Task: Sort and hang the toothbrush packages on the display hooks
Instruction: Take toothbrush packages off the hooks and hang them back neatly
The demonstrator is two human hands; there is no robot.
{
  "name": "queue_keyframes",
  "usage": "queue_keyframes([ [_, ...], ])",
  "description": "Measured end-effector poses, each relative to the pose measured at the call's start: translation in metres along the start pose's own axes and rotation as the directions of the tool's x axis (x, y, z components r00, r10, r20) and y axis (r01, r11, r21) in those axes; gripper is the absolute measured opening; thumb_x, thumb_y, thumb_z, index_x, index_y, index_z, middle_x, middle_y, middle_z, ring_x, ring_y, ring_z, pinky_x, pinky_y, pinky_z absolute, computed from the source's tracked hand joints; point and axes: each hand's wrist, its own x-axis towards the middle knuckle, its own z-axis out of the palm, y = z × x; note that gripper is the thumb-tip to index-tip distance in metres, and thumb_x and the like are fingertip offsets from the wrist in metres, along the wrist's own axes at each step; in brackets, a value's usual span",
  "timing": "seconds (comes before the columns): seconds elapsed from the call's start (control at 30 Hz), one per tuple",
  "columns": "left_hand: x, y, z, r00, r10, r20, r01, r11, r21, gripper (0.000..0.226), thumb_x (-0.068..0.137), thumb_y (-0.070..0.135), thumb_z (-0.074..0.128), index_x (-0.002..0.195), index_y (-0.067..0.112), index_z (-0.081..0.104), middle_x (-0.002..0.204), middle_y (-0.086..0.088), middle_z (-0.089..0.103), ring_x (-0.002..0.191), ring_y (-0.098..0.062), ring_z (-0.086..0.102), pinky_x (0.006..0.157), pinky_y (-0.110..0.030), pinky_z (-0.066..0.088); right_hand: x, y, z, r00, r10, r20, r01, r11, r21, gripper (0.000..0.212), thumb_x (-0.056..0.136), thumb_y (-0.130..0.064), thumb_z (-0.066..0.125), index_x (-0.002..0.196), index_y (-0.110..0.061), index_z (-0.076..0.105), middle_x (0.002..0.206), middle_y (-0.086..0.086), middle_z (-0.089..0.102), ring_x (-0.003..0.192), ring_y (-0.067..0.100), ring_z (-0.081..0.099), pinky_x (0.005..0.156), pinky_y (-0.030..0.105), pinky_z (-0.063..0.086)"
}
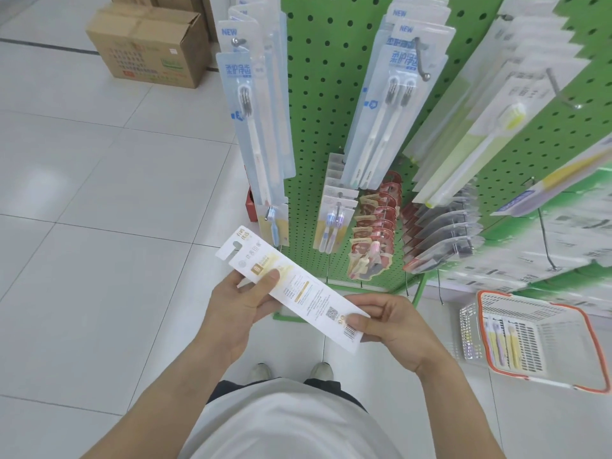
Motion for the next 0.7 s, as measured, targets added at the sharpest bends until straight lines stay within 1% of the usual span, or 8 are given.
queue_keyframes([
  [0.07,-0.003,-0.005,0.002,1.000,-0.029,0.005,0.029,1.000,0.001,0.030,0.092,0.001,0.067,0.121,0.005,0.063,0.105,-0.013,0.077,0.095,-0.031,0.076,0.078,-0.035,0.063,0.001,-0.002,0.005,1.000,-0.008,0.017,0.008,1.000,0.016,0.032,0.079,-0.005,0.076,0.110,-0.006,0.075,0.107,0.019,0.076,0.090,0.026,0.075,0.074,0.034,0.060],
  [0.17,-0.004,-0.008,0.001,0.998,-0.052,-0.033,0.050,0.998,-0.040,0.029,0.092,-0.003,0.066,0.121,0.003,0.062,0.104,-0.013,0.077,0.092,-0.030,0.076,0.075,-0.034,0.064,0.003,-0.003,0.005,0.998,-0.014,0.060,0.013,1.000,0.018,0.027,0.087,-0.010,0.074,0.114,-0.007,0.075,0.110,0.022,0.074,0.093,0.030,0.073,0.078,0.038,0.060],
  [0.27,-0.003,-0.006,-0.002,0.997,-0.065,-0.040,0.063,0.997,-0.050,0.028,0.092,-0.004,0.065,0.120,0.002,0.063,0.103,-0.013,0.078,0.090,-0.030,0.076,0.072,-0.033,0.064,0.002,-0.003,0.001,0.995,0.003,0.103,-0.008,0.999,0.048,0.034,0.088,-0.015,0.067,0.120,-0.006,0.072,0.113,0.025,0.072,0.095,0.032,0.073,0.077,0.039,0.060],
  [0.4,-0.004,-0.006,0.000,0.998,-0.055,-0.033,0.053,0.997,-0.050,0.029,0.091,-0.004,0.066,0.120,0.003,0.063,0.101,-0.012,0.078,0.089,-0.030,0.077,0.069,-0.031,0.063,0.002,-0.002,0.001,0.993,0.013,0.118,-0.020,0.998,0.054,0.024,0.092,-0.008,0.069,0.115,-0.004,0.074,0.113,0.028,0.071,0.094,0.035,0.073,0.073,0.044,0.062],
  [0.5,-0.003,-0.006,0.000,0.998,-0.057,-0.038,0.054,0.996,-0.068,0.030,0.091,-0.004,0.066,0.120,0.003,0.062,0.101,-0.012,0.078,0.089,-0.029,0.077,0.070,-0.031,0.063,0.002,0.000,0.002,0.995,0.016,0.100,-0.023,0.997,0.067,0.023,0.088,-0.006,0.065,0.110,-0.003,0.074,0.109,0.029,0.071,0.091,0.035,0.073,0.070,0.044,0.062],
  [0.57,-0.003,-0.007,-0.001,0.998,-0.053,-0.045,0.050,0.995,-0.083,0.029,0.092,-0.003,0.066,0.120,0.004,0.061,0.100,-0.012,0.078,0.089,-0.028,0.077,0.068,-0.029,0.063,0.001,0.000,0.004,0.993,0.016,0.116,-0.023,0.998,0.055,0.022,0.087,-0.004,0.070,0.109,0.000,0.070,0.109,0.028,0.071,0.092,0.036,0.073,0.071,0.043,0.062],
  [0.63,-0.002,-0.008,-0.001,0.997,-0.056,-0.062,0.050,0.994,-0.099,0.028,0.091,-0.001,0.068,0.118,0.005,0.061,0.099,-0.011,0.078,0.087,-0.027,0.077,0.064,-0.026,0.061,0.000,0.000,0.006,0.988,0.026,0.154,-0.025,1.000,-0.002,0.027,0.082,0.000,0.078,0.106,0.004,0.066,0.109,0.024,0.072,0.092,0.034,0.072,0.071,0.040,0.062],
  [0.7,-0.001,-0.008,-0.002,0.995,-0.072,-0.070,0.064,0.992,-0.108,0.027,0.091,0.004,0.070,0.116,0.004,0.062,0.098,-0.011,0.078,0.085,-0.026,0.077,0.062,-0.026,0.060,0.001,-0.001,0.011,0.985,0.045,0.166,-0.034,0.997,-0.072,0.031,0.076,0.001,0.080,0.102,0.004,0.063,0.106,0.021,0.072,0.088,0.032,0.071,0.069,0.039,0.061],
])
